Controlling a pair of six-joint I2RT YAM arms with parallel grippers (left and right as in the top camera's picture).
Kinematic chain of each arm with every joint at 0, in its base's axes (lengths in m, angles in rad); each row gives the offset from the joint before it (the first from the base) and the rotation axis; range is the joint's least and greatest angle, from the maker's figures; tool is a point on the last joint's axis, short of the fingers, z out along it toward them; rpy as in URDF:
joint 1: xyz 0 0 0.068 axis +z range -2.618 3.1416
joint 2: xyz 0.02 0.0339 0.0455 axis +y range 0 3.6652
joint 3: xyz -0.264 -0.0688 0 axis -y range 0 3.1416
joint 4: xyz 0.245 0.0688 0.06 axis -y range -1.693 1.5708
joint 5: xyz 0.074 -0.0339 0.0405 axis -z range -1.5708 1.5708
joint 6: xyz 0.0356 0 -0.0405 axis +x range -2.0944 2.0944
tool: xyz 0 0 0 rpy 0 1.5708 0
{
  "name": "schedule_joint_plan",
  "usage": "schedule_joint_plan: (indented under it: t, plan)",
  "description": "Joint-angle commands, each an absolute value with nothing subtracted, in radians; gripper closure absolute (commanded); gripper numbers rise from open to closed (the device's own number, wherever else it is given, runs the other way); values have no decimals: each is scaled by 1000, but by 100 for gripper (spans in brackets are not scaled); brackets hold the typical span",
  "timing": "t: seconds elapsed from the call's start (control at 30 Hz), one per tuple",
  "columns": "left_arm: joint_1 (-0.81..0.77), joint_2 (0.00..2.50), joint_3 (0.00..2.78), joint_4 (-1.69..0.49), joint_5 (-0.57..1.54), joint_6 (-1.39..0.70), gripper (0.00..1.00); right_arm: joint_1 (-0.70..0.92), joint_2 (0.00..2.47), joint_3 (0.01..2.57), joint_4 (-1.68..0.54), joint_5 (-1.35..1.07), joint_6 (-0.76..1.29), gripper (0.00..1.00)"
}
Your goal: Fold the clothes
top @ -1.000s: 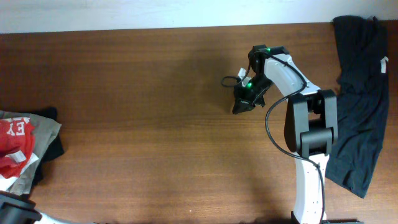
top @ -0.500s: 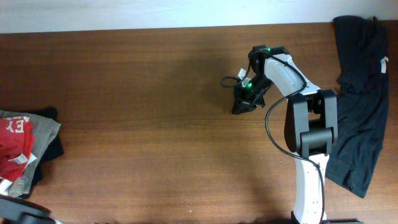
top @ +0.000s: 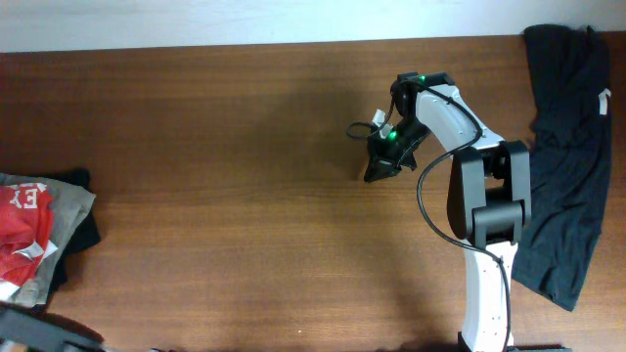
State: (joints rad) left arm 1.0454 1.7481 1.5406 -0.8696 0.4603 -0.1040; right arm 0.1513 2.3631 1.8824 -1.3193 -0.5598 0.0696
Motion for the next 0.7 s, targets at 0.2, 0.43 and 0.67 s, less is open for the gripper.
schedule_joint_plan:
  t: [0.2,0.43,0.67]
  plan:
    - [1060,2028,1539,-868,266,-119,99,158,2368,1900,-1338,-577,60,96]
    - [1067,2095,1540,-883,264,-117,99,158,2368,1900,-1348,-577,60,96]
    - [1035,1857,1540,-916,265,-192,100,158,2368,1900,-1347,-577,59,96]
